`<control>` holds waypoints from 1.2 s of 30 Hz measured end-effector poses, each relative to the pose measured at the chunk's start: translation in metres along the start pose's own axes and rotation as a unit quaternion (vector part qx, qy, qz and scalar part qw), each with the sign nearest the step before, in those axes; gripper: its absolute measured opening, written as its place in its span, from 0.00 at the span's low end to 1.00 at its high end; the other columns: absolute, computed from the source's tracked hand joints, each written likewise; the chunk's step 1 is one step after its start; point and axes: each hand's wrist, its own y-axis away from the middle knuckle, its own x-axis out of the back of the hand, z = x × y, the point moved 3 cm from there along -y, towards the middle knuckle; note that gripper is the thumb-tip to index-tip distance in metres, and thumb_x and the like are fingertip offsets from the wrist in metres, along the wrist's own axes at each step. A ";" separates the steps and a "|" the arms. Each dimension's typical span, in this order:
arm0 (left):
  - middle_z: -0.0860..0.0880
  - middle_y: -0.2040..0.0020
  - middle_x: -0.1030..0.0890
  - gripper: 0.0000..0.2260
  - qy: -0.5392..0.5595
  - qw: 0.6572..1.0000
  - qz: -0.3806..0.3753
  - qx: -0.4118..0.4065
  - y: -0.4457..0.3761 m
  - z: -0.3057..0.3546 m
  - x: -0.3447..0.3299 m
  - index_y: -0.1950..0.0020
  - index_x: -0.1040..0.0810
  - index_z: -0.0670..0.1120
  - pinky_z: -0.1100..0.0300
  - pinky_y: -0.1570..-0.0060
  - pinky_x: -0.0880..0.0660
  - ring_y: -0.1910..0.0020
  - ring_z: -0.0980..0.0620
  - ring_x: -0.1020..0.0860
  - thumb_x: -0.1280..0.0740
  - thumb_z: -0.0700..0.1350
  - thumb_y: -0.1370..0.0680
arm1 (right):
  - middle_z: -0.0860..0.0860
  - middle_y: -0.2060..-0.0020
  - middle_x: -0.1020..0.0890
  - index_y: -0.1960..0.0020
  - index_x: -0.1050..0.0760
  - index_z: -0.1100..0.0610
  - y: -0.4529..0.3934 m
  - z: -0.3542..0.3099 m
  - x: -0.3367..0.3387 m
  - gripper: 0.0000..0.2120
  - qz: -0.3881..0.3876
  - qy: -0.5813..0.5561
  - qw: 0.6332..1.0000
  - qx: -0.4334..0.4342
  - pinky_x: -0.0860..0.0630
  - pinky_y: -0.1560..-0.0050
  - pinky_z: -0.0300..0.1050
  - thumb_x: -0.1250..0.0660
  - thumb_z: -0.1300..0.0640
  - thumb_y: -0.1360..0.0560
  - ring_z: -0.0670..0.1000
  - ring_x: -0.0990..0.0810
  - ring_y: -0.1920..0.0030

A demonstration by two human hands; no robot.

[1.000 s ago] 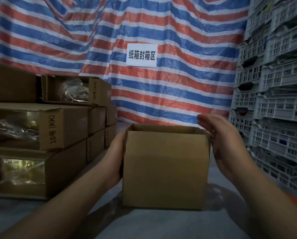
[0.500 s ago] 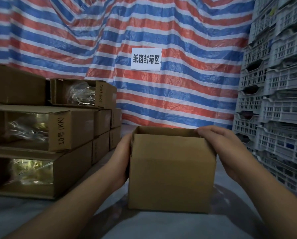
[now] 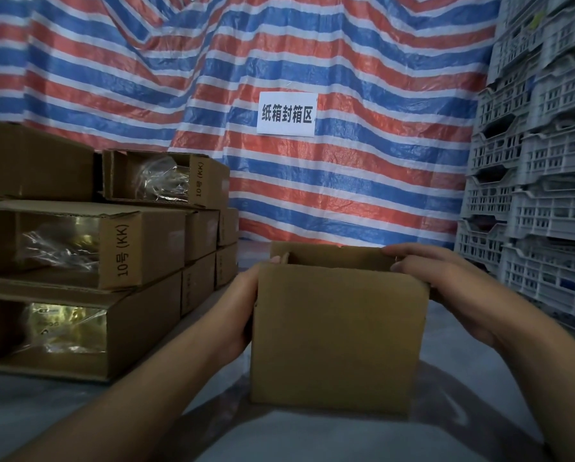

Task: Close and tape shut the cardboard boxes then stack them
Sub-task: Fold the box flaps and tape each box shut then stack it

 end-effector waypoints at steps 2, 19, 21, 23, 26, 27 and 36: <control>0.47 0.61 0.17 0.10 0.018 0.999 0.026 -0.011 -0.003 0.001 0.002 0.58 0.14 0.51 0.57 0.63 0.22 0.61 0.49 0.18 0.34 0.50 0.23 | 0.41 0.59 0.14 0.57 0.17 0.32 0.000 0.000 0.000 0.17 0.001 -0.005 1.000 0.004 0.28 0.51 0.44 0.32 0.56 0.23 0.47 0.18 0.50; 0.41 0.51 0.16 0.10 -0.063 0.998 -0.002 -0.015 -0.005 0.007 0.007 0.43 0.17 0.47 0.53 0.56 0.21 0.55 0.45 0.17 0.35 0.46 0.20 | 0.49 0.58 0.14 0.58 0.15 0.53 -0.009 0.024 0.002 0.10 0.246 -0.118 0.962 -0.018 0.23 0.44 0.51 0.33 0.55 0.22 0.53 0.17 0.48; 0.43 0.56 0.16 0.10 -0.070 0.997 0.007 -0.015 -0.006 0.006 0.008 0.44 0.18 0.45 0.57 0.61 0.23 0.60 0.48 0.17 0.37 0.44 0.19 | 0.56 0.55 0.15 0.55 0.17 0.57 -0.011 0.032 0.006 0.08 0.260 -0.141 0.954 -0.043 0.22 0.45 0.52 0.33 0.58 0.22 0.58 0.18 0.47; 0.44 0.56 0.17 0.10 -0.078 0.997 0.014 -0.019 -0.006 0.005 0.007 0.45 0.17 0.46 0.57 0.60 0.24 0.61 0.49 0.18 0.37 0.44 0.19 | 0.58 0.55 0.15 0.53 0.17 0.59 -0.012 0.039 0.006 0.07 0.242 -0.156 0.956 -0.058 0.21 0.48 0.52 0.33 0.61 0.22 0.60 0.18 0.48; 0.42 0.54 0.18 0.10 -0.090 0.996 0.011 -0.026 -0.006 0.004 0.007 0.46 0.16 0.47 0.52 0.53 0.26 0.57 0.44 0.22 0.37 0.45 0.19 | 0.53 0.59 0.13 0.54 0.16 0.56 -0.014 0.043 0.002 0.10 0.201 -0.150 0.967 -0.041 0.23 0.55 0.46 0.35 0.64 0.21 0.54 0.16 0.54; 0.41 0.54 0.19 0.10 -0.091 0.995 0.011 -0.026 -0.006 0.004 0.006 0.46 0.16 0.47 0.50 0.51 0.27 0.56 0.43 0.23 0.37 0.44 0.19 | 0.52 0.58 0.13 0.54 0.16 0.55 -0.014 0.044 0.001 0.11 0.192 -0.147 0.970 -0.035 0.24 0.55 0.45 0.35 0.65 0.21 0.53 0.16 0.54; 0.44 0.56 0.17 0.12 -0.067 0.998 0.002 -0.012 -0.005 0.006 0.007 0.45 0.17 0.49 0.53 0.55 0.24 0.59 0.48 0.20 0.39 0.40 0.18 | 0.52 0.57 0.13 0.58 0.13 0.53 -0.011 0.038 -0.013 0.15 0.133 -0.140 0.980 -0.044 0.24 0.42 0.50 0.36 0.56 0.19 0.54 0.17 0.49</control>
